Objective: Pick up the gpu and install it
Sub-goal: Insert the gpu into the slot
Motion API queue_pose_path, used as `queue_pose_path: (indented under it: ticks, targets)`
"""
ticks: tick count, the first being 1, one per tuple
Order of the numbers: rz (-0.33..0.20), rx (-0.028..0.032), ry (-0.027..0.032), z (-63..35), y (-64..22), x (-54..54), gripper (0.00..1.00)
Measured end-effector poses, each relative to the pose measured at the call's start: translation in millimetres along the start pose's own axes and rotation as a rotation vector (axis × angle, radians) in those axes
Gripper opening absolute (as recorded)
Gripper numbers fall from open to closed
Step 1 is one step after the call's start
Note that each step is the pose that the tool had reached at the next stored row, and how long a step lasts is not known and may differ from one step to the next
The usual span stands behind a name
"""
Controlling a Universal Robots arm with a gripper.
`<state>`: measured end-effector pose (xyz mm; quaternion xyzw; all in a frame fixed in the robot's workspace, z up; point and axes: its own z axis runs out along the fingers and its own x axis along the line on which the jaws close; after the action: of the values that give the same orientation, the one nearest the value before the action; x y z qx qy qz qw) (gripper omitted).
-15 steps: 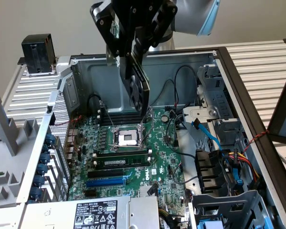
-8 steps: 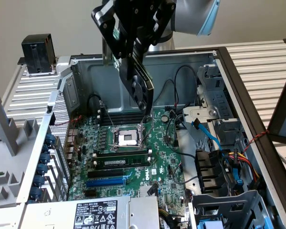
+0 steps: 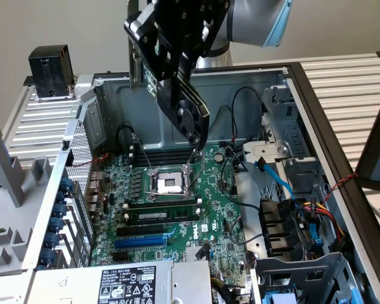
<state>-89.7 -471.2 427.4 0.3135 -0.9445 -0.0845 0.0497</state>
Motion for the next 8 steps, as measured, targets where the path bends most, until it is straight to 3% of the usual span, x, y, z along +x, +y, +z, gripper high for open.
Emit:
queue_pose_path:
  ticks: [8]
  targets:
    - [-0.132, 0.0179, -0.0044, 0.1, 0.0, 0.0, 0.27]
